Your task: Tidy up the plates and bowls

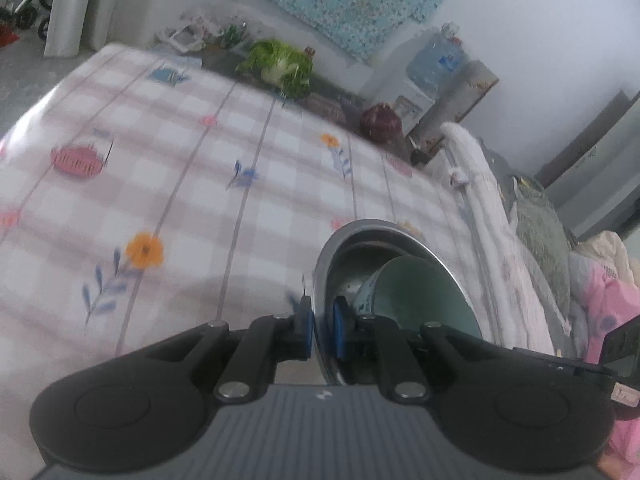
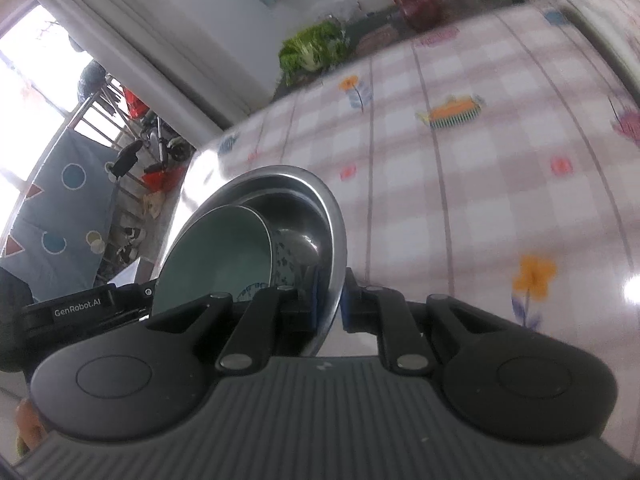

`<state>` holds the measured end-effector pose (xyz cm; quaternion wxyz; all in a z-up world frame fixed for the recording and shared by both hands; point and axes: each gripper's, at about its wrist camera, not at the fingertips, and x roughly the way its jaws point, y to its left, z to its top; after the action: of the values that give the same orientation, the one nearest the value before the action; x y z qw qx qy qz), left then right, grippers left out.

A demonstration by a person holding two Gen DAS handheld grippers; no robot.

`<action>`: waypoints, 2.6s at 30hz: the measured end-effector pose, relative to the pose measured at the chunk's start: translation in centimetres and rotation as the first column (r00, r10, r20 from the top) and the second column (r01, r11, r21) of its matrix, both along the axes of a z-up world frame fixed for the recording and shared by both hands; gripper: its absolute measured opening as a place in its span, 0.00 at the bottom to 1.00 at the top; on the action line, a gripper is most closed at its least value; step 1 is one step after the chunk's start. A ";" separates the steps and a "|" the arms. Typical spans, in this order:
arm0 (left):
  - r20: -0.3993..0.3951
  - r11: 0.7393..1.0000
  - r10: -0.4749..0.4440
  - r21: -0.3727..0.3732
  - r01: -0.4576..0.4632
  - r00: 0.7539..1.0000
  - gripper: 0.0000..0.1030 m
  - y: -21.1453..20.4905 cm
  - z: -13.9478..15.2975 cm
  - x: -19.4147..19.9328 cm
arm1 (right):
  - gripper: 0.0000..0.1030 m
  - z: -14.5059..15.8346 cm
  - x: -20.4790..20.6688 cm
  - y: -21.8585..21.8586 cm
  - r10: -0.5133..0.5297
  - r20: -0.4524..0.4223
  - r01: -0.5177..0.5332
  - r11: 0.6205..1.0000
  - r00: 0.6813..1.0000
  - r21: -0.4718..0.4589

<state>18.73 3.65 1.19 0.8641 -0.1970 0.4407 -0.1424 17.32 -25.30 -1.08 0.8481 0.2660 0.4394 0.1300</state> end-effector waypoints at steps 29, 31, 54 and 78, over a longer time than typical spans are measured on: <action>0.070 0.972 -0.053 0.231 0.035 0.996 0.56 -0.5 -2.2 -6.3 | 0.23 -3.1 -6.3 0.6 -0.044 -0.044 0.040 0.995 0.998 -0.092; 0.103 0.965 -0.066 0.260 0.038 0.992 0.69 -0.3 -1.6 -7.2 | 0.24 -2.7 -6.8 0.2 -0.053 -0.038 0.049 0.995 0.998 -0.085; 0.194 0.887 -0.119 0.461 0.017 0.974 1.00 -3.8 0.5 -17.7 | 0.99 1.2 -20.6 4.9 -0.104 0.180 0.176 0.873 0.978 -0.454; 0.106 0.852 -0.104 0.522 0.033 0.989 1.00 -5.3 -0.5 -17.5 | 0.99 -0.9 -21.0 5.9 -0.174 0.083 0.192 0.843 0.981 -0.503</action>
<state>1.19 -1.62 0.71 0.9065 0.0686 0.4121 -0.0617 -3.69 -19.39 -1.94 0.9039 0.0715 0.4164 -0.0675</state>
